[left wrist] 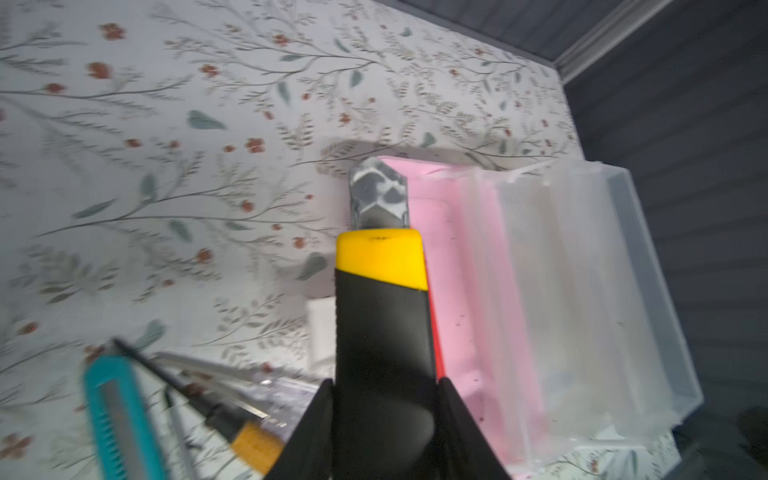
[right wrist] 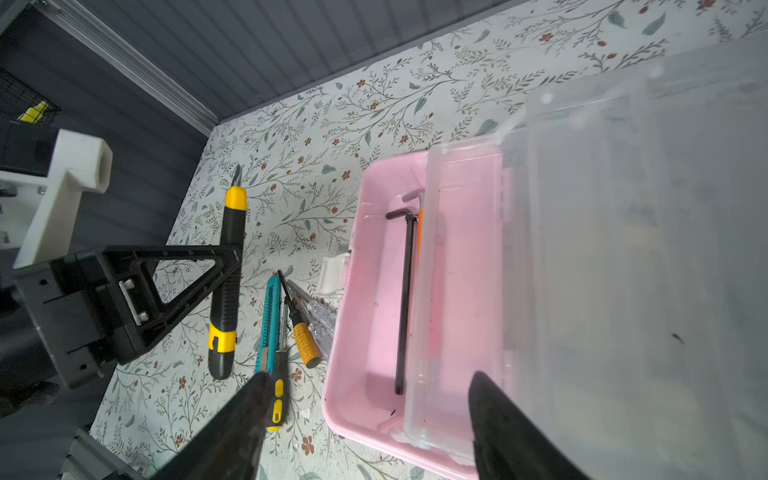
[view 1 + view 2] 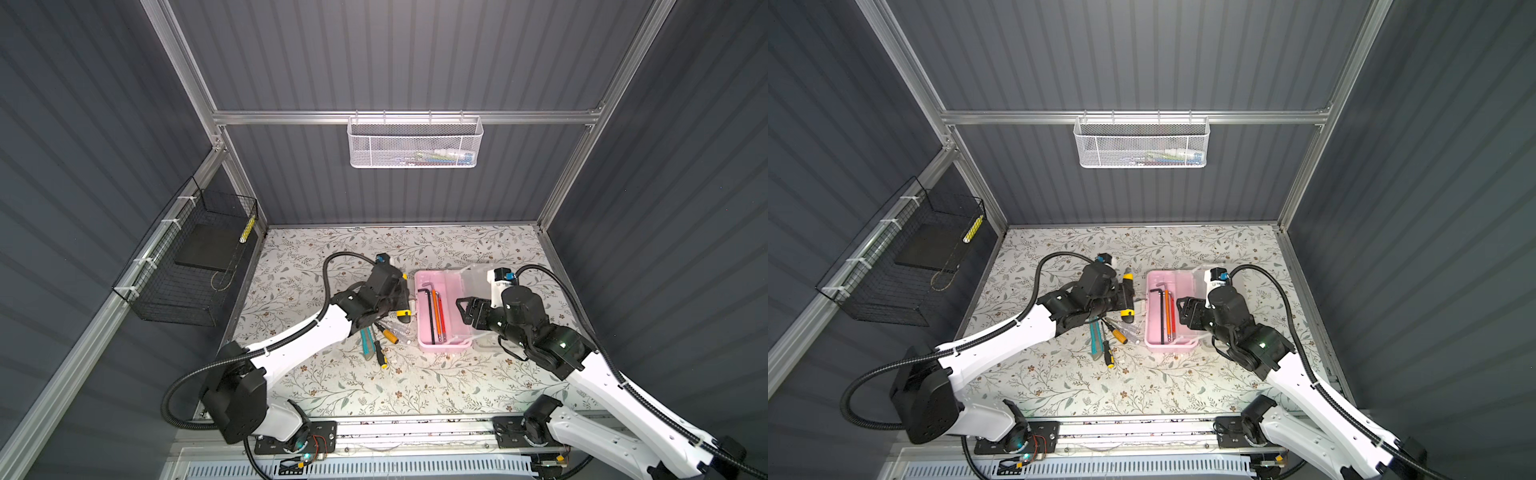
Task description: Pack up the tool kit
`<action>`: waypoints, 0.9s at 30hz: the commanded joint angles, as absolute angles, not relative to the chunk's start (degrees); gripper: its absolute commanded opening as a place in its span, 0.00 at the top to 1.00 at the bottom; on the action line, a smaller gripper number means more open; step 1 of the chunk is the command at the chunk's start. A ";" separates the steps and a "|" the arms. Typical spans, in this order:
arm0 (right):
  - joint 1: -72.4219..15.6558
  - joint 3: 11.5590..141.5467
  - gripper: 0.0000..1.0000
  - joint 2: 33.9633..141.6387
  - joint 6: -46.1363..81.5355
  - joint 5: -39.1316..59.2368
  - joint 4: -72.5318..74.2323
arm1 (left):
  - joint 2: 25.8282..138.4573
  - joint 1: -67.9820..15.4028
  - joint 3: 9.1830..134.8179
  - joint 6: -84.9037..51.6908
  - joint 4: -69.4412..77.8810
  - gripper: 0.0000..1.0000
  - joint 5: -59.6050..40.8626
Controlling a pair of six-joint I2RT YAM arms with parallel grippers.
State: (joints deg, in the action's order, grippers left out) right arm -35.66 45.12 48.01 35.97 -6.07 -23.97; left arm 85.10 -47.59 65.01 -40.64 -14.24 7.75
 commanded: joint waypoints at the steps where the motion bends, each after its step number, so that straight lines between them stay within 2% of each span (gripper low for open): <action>1: -34.69 46.41 0.25 45.53 35.20 -7.88 -27.53 | 90.83 -50.11 69.74 -42.98 -7.52 0.96 2.22; 12: -34.07 43.73 0.25 36.08 37.96 -9.10 -33.92 | 106.63 -55.21 79.43 -49.21 3.17 0.96 -0.51; 27: -34.02 40.75 0.25 32.17 38.50 -9.51 -35.60 | 117.87 -55.56 90.27 -51.42 0.03 0.93 1.74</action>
